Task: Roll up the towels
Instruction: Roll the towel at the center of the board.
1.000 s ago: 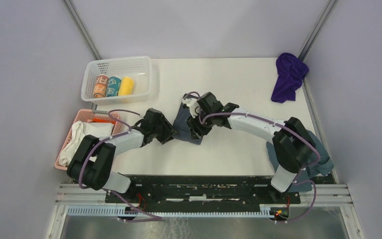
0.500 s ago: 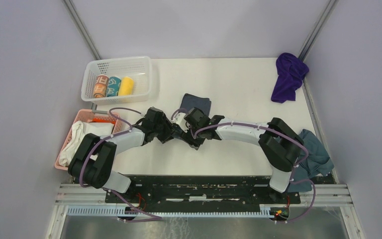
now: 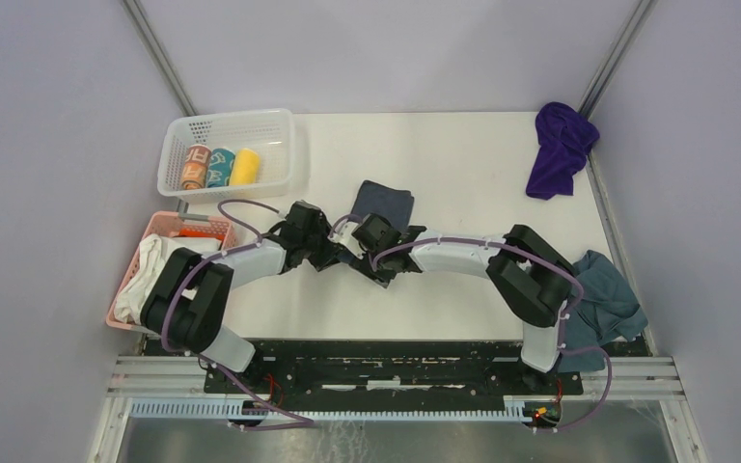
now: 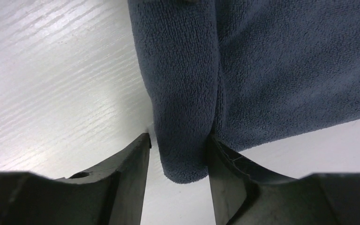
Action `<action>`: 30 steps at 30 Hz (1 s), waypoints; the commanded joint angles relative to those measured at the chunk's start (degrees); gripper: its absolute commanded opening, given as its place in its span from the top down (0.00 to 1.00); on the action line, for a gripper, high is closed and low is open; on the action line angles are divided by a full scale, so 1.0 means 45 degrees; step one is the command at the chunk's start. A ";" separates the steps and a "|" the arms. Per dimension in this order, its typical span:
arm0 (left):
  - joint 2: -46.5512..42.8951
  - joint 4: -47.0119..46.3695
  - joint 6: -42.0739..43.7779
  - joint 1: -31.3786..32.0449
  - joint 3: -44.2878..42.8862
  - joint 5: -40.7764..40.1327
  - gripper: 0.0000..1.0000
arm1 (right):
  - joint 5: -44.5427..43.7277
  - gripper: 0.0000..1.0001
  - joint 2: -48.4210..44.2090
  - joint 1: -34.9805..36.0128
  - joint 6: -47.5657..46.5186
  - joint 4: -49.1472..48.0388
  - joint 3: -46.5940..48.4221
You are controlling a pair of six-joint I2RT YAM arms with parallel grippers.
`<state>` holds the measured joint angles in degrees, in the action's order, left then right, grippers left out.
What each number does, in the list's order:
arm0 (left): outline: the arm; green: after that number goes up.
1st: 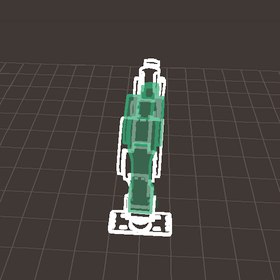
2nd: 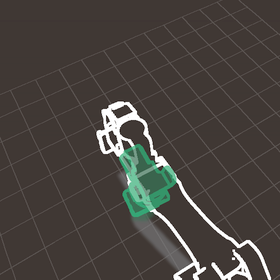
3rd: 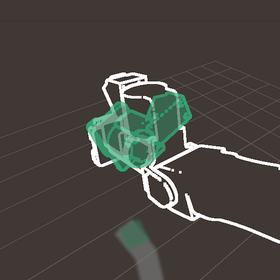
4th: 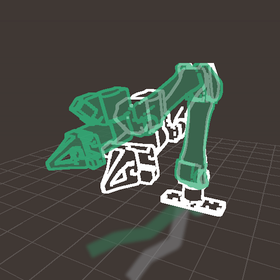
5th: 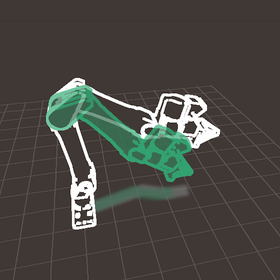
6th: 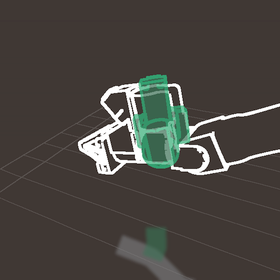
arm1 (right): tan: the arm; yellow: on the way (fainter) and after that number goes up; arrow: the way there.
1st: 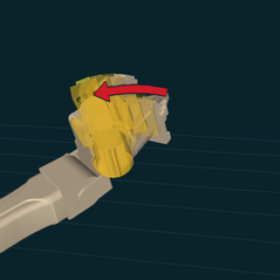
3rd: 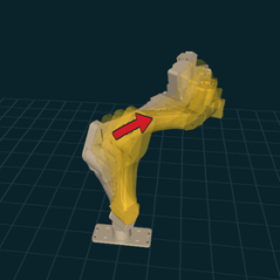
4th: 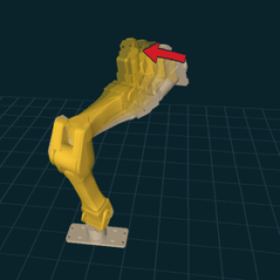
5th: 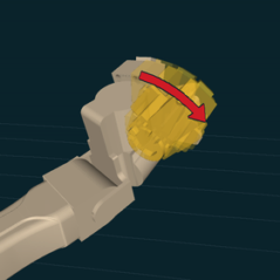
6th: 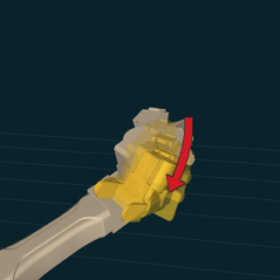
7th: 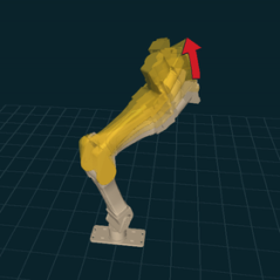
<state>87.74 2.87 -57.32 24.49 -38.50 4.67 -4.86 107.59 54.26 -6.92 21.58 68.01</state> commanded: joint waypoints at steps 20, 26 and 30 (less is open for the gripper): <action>-0.4407 0.4478 0.0686 -0.0294 0.0776 -0.1994 0.25 | 0.8960 0.88 0.1400 -0.1276 0.2004 0.1823 0.1569; -0.5812 0.4347 0.0232 -0.0290 0.1352 -0.1273 0.18 | 1.2160 0.87 0.2385 -0.2694 0.3242 0.1207 0.1623; -0.5965 0.3427 -0.0181 -0.0299 0.2019 -0.0656 0.18 | 1.3356 0.87 0.3197 -0.3320 0.3551 0.1402 0.2025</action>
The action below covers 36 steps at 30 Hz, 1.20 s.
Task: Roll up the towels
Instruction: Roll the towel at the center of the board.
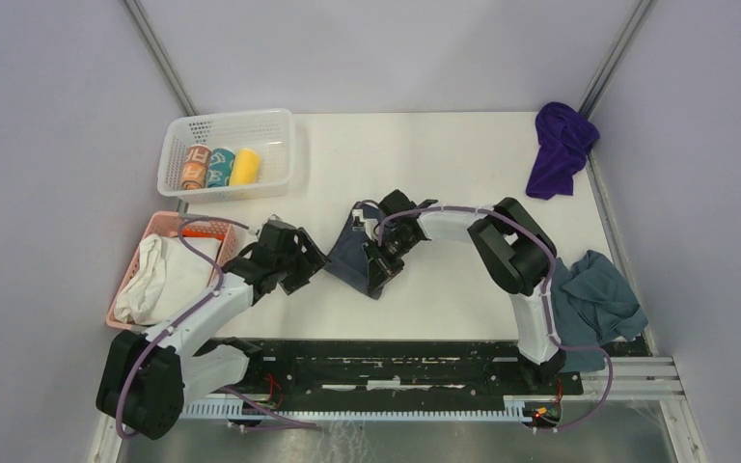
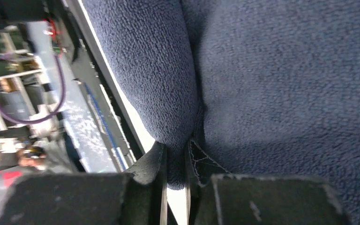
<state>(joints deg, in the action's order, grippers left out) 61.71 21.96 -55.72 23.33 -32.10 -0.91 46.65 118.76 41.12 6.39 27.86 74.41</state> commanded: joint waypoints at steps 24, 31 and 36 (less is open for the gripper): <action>0.2217 -0.4176 -0.1337 -0.0033 0.0829 0.0864 0.35 | 0.1737 0.83 0.2320 -0.0742 -0.0131 0.2796 0.2842; 0.3453 -0.3705 -0.0854 -0.0040 0.0379 0.0142 0.44 | 0.0534 0.76 0.1671 -0.0745 -0.0483 0.3096 0.2877; 0.4329 -0.3467 -0.0706 -0.0030 0.0086 0.0075 0.45 | -0.0924 0.56 0.0017 -0.0628 -0.0903 0.2626 0.2156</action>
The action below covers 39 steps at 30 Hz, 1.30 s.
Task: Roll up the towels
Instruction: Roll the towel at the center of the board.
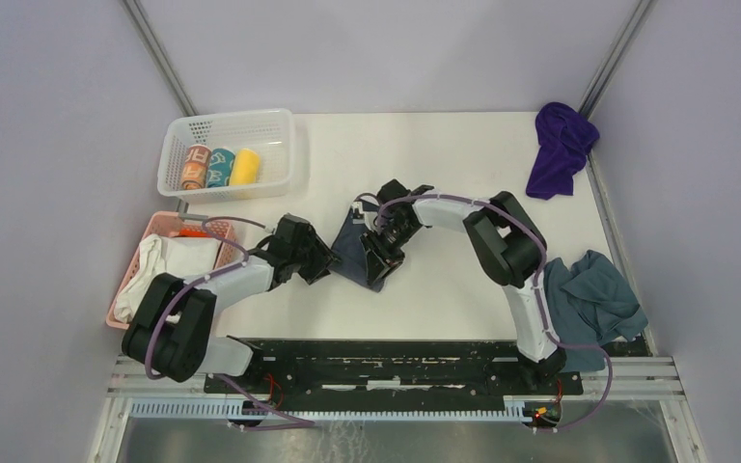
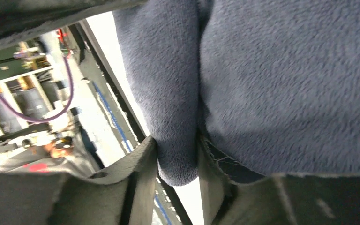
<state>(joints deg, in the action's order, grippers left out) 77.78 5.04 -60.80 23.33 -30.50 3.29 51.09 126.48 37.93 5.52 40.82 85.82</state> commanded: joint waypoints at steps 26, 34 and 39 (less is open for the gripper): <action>0.1385 0.0852 0.0621 -0.0046 -0.0502 -0.0983 0.46 | -1.2008 0.39 -0.5508 0.4654 -0.2997 -0.5619 -0.4210; 0.1503 0.0868 0.0666 -0.0038 -0.0507 -0.1024 0.46 | -1.2534 0.39 -0.4509 0.4669 -0.3368 -0.5701 -0.4270; 0.1490 0.0875 0.0715 -0.0066 -0.0510 -0.1045 0.44 | -1.2702 0.43 -0.3839 0.4656 -0.3523 -0.5402 -0.3984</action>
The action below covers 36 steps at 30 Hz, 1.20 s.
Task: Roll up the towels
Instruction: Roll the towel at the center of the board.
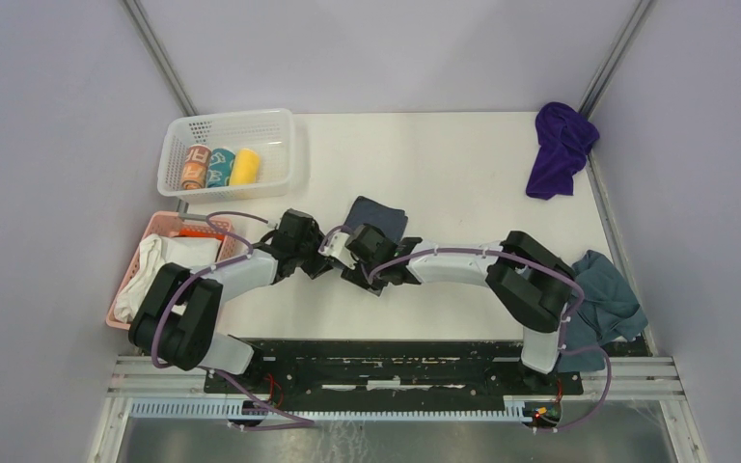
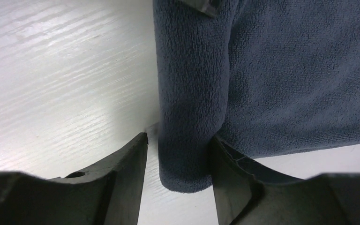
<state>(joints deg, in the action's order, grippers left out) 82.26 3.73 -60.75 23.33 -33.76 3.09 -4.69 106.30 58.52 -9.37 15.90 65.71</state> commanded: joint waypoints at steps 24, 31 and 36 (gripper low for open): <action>-0.5152 0.3857 0.0865 -0.0561 0.0759 -0.1293 0.15 | 1.1931 0.77 0.3341 -0.3013 0.2630 0.3421 0.3416; -0.5044 0.2496 0.0587 -0.0553 0.1310 0.0096 0.16 | 1.4269 0.76 0.4944 -0.3941 0.3205 0.3968 0.4398; -0.4145 0.1448 0.0549 -0.0557 0.0999 0.0579 0.17 | 1.4545 0.76 0.5715 -0.4313 0.3584 0.4110 0.4752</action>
<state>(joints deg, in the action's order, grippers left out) 61.65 16.34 -58.52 20.97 -28.10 2.94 58.30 129.01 39.66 5.28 32.40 85.62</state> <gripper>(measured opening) 0.839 0.305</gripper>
